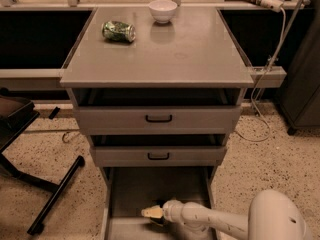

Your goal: Place sponge into bottom drawer

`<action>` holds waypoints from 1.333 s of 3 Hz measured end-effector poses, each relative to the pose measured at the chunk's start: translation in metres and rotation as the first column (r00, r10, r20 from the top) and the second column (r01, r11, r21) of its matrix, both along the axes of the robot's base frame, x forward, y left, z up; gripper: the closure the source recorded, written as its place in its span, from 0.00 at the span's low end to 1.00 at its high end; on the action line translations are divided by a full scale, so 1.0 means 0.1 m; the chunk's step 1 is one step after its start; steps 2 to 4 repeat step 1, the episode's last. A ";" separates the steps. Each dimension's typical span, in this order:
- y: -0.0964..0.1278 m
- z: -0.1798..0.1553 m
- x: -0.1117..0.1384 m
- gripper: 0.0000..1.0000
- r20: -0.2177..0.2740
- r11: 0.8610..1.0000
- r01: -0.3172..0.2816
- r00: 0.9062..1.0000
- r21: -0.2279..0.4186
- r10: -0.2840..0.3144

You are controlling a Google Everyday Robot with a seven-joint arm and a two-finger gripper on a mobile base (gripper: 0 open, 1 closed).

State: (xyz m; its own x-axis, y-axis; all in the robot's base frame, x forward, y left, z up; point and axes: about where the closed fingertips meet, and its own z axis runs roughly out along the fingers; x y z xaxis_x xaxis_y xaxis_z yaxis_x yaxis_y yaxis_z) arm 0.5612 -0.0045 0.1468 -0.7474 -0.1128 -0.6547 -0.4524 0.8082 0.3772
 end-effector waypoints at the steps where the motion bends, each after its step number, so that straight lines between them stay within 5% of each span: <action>1: 0.00 0.00 0.00 0.00 0.000 1.000 0.000 1.000 0.000 0.000; 4: 0.00 0.00 0.00 0.00 0.000 1.000 0.000 1.000 0.000 0.000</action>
Offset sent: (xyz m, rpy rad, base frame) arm 0.0000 0.0000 0.0000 0.0000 0.0000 0.0000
